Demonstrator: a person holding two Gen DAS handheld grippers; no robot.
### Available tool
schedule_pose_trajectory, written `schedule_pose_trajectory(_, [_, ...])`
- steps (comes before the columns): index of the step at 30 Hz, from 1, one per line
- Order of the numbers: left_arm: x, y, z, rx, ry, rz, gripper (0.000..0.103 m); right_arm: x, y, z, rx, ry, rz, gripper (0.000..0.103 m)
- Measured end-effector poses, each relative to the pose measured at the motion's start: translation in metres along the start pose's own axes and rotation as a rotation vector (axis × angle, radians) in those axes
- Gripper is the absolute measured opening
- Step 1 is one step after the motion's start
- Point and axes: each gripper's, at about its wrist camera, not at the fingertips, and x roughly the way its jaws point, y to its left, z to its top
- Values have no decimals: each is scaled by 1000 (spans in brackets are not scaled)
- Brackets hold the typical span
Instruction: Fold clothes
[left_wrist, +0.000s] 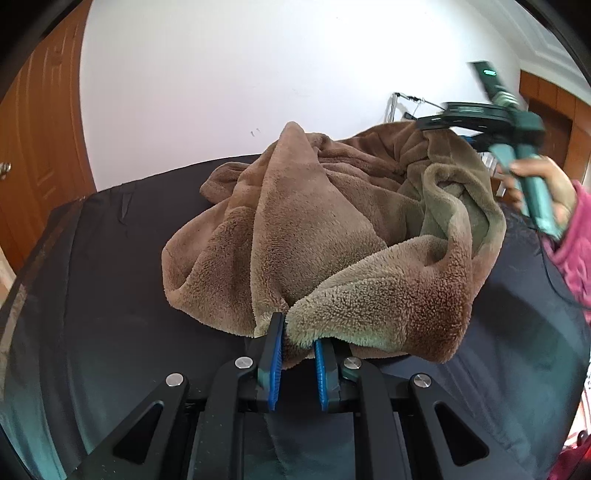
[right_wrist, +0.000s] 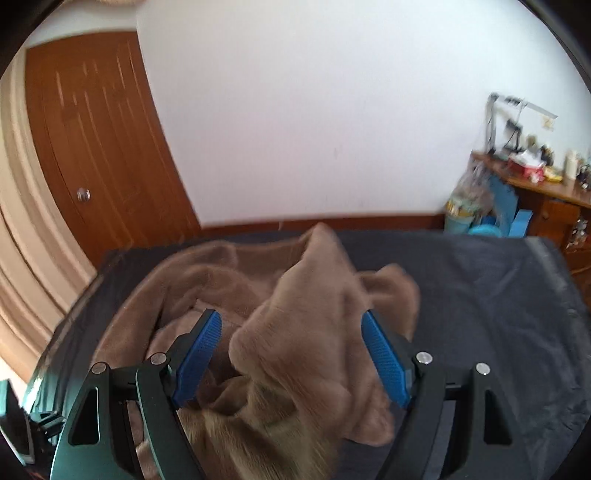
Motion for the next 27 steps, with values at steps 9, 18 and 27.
schedule_pose_trajectory(9, [65, 21, 21, -2, 4, -10, 16, -7, -86, -34, 293, -21, -87, 20])
schedule_pose_trajectory(18, [84, 40, 39, -45, -14, 26, 16, -61, -110, -146, 401, 45, -21, 20])
schedule_pose_trajectory(27, [123, 65, 65, -25, -20, 76, 16, -118, -59, -159, -57, -22, -104, 84])
